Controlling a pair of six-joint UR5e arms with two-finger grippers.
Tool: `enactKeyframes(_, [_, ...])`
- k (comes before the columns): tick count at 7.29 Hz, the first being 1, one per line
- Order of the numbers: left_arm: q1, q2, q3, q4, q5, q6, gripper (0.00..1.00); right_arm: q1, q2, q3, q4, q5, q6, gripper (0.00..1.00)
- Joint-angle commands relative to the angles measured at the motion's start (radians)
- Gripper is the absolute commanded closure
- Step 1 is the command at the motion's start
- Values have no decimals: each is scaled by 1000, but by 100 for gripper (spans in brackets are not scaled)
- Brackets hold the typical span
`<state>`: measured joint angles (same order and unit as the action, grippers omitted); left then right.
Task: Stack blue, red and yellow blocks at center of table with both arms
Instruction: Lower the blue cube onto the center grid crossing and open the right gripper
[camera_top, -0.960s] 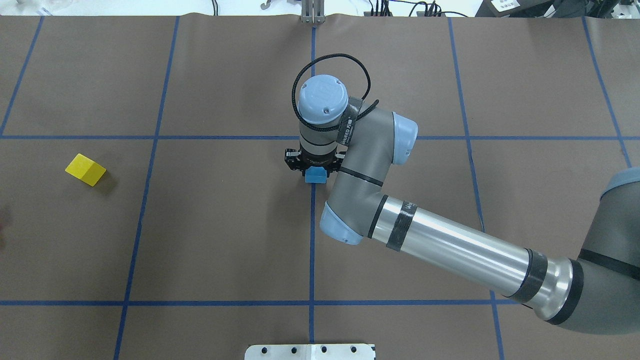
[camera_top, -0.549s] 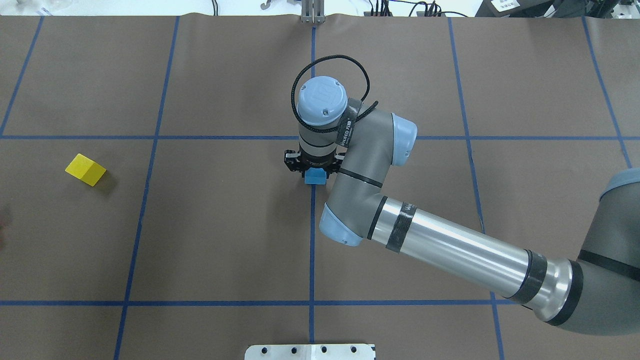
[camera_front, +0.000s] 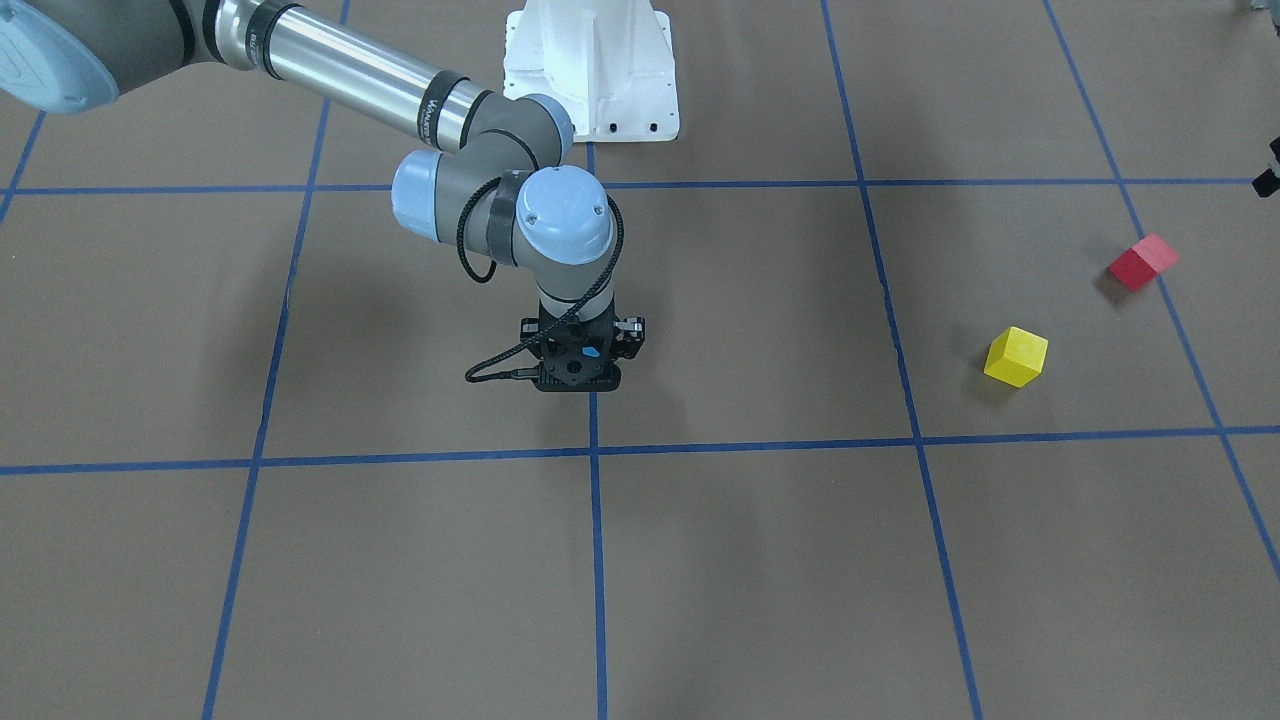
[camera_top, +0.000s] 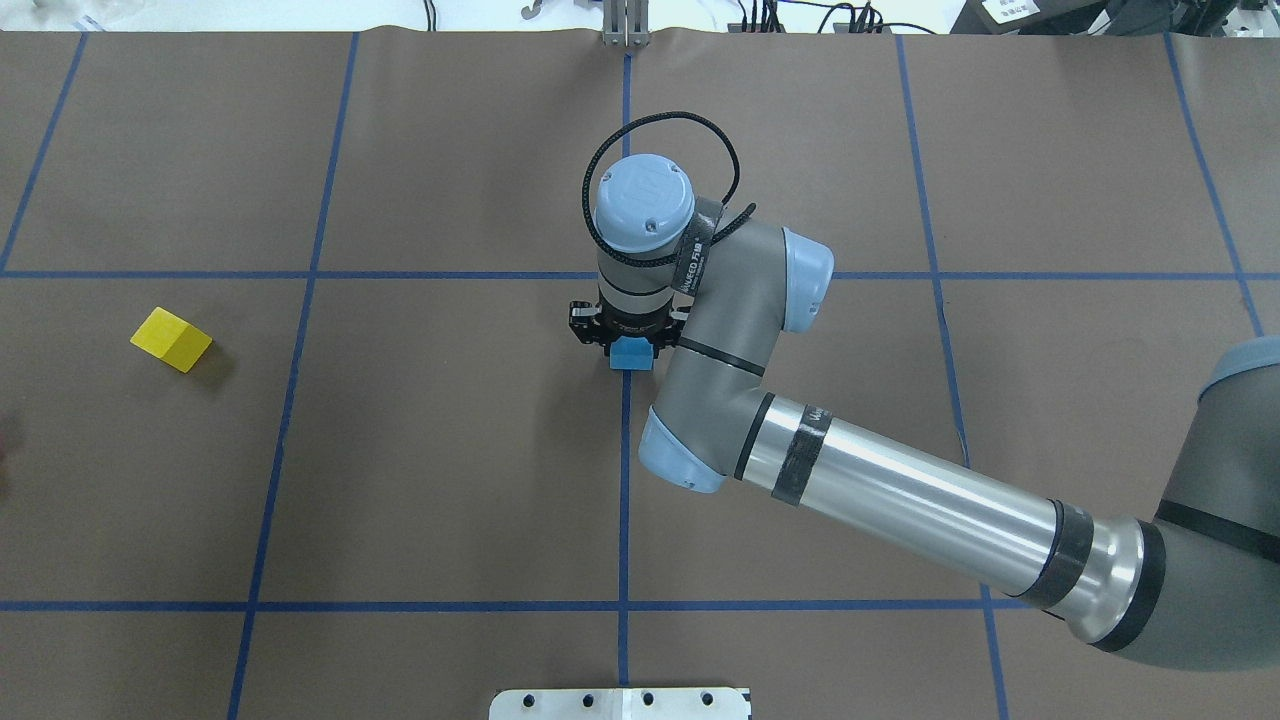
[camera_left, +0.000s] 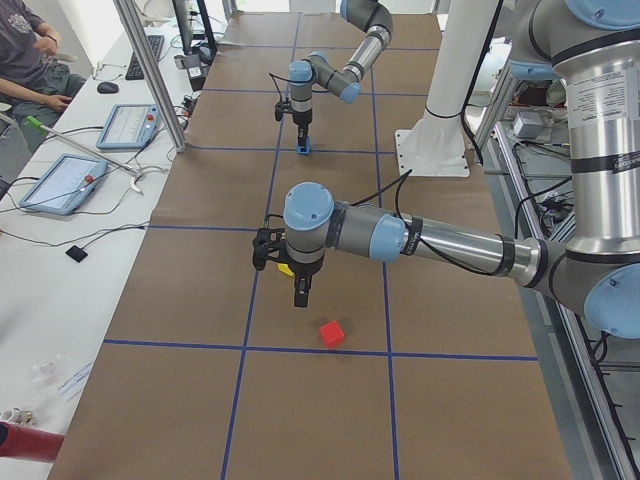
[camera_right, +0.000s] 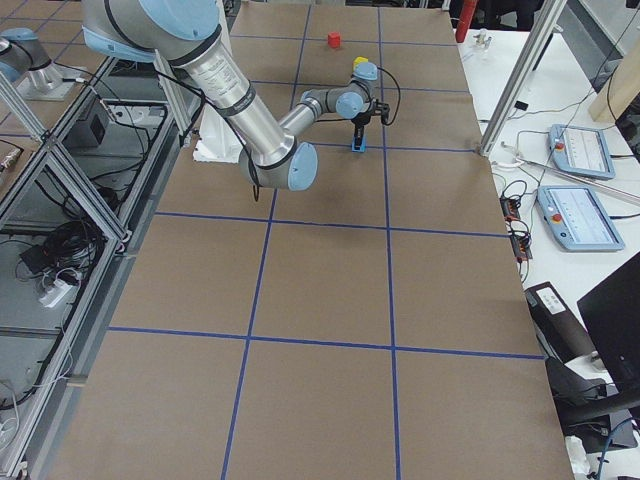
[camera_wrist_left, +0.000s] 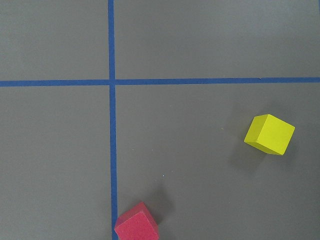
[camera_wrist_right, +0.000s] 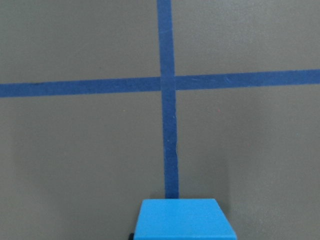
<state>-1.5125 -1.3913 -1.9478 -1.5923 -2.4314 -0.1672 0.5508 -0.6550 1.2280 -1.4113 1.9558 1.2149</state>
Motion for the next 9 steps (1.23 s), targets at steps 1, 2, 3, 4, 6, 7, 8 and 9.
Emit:
enactKeyframes(1, [0,0,-2,0,0,-2,0,0,0,-2,0,0,0,48])
enactKeyframes(2, [0,0,-2,0,2,-2,0,-2,0,-2,0,0,-2,36])
enactKeyframes(3, [0,0,-3,0,2,-2,0,-2,2,-2,0,0,0,30])
enactKeyframes(4, [0,0,-5,0,2,-2,0,-2,5,-4,0,0,0,30])
enactKeyframes(6, [0,0,-5,0,2,-2,0,-3,37,-41,0,-2,9,1])
enactKeyframes(7, [0,0,-5,0,2,-2,0,-2,37,-38,0,0,5,1])
enactKeyframes(8, [0,0,-5,0,3,-2,0,0,34,-18,-3,6,-3,0])
enactKeyframes(9, [0,-2,-5,2,5,-2,0,0,3,25,-6,11,-3,0])
